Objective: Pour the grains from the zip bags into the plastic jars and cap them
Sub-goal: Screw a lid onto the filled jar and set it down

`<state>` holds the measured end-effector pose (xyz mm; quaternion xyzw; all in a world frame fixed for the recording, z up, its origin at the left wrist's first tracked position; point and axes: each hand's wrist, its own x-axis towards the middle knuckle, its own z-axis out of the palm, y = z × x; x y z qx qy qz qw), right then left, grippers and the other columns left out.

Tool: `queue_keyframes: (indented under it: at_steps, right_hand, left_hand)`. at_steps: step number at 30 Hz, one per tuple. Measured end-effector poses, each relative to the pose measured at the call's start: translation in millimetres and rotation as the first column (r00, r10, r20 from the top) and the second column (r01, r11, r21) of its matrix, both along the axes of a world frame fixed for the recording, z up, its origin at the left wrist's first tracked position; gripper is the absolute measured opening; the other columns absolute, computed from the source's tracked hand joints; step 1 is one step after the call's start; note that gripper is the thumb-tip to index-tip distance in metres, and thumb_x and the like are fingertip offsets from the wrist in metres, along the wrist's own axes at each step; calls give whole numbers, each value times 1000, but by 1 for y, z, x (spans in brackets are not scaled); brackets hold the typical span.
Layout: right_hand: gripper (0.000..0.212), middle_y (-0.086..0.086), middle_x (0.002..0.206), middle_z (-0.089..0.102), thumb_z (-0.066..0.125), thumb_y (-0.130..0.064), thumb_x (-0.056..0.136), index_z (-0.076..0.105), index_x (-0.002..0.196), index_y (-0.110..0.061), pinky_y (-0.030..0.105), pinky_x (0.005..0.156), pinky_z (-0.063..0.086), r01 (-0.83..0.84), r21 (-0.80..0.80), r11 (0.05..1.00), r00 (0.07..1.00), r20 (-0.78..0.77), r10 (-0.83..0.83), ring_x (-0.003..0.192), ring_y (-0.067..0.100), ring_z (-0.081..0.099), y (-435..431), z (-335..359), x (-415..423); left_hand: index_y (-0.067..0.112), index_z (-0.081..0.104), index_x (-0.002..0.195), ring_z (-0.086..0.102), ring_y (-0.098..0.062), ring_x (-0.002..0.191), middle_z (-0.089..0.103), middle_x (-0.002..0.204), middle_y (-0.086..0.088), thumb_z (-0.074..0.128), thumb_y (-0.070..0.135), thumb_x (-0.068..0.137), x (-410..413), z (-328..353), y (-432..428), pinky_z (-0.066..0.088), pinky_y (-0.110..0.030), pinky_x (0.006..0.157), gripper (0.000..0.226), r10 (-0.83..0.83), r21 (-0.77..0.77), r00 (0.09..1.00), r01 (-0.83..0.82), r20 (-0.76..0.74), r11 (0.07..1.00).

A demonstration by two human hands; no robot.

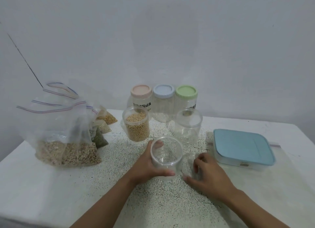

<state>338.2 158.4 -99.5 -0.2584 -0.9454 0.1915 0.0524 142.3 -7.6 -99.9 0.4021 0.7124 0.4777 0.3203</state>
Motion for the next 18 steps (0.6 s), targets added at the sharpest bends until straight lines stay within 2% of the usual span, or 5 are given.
queue_keyframes:
  at_steps: [3, 7, 10, 14, 18]
  right_hand:
    - [39, -16, 119, 43, 71, -64, 76, 54, 99, -36, 25, 82, 47, 29, -123, 992, 998, -53, -35, 106, 7, 51, 1, 14, -6]
    - [25, -15, 111, 63, 71, -10, 85, 64, 98, -30, 29, 93, 45, 50, -327, 944, 930, -329, -163, 107, 2, 58, -2, 47, -25]
    - [18, -18, 93, 69, 67, -10, 93, 66, 91, -28, 26, 85, 53, -10, -415, 910, 859, -469, -205, 94, 0, 64, -16, 66, -49]
    - [12, -16, 90, 67, 68, -18, 93, 65, 88, -29, 16, 81, 46, -87, -303, 949, 848, -522, -89, 94, 1, 61, -39, 80, -88]
    - [9, -16, 91, 63, 68, -23, 93, 63, 88, -29, 22, 80, 46, -138, -172, 975, 871, -490, 36, 93, 1, 57, -67, 97, -140]
  left_hand:
    - [48, 27, 146, 45, -5, 138, 44, 147, 16, 98, 55, 50, -1, 10, -2, 41, -42, 116, 120, -63, -75, 994, 56, -92, 996]
    - [56, 20, 149, 45, 15, 128, 45, 139, 32, 100, 38, 55, -17, 26, -16, 41, -17, 108, 124, -197, -187, 975, 175, -101, 967]
    - [47, 41, 148, 56, 5, 121, 57, 137, 18, 94, 44, 67, -41, 44, -36, 48, -30, 109, 97, -179, -251, 953, 116, -244, 961]
    - [36, 67, 113, 69, -6, 85, 71, 94, 13, 77, 29, 90, -74, 82, -69, 61, -31, 83, 26, 40, -88, 922, -80, -385, 993]
    - [29, 71, 95, 69, -16, 71, 70, 80, 5, 73, 20, 94, -123, 116, -118, 60, -34, 68, 10, 299, 109, 850, -280, -434, 954]
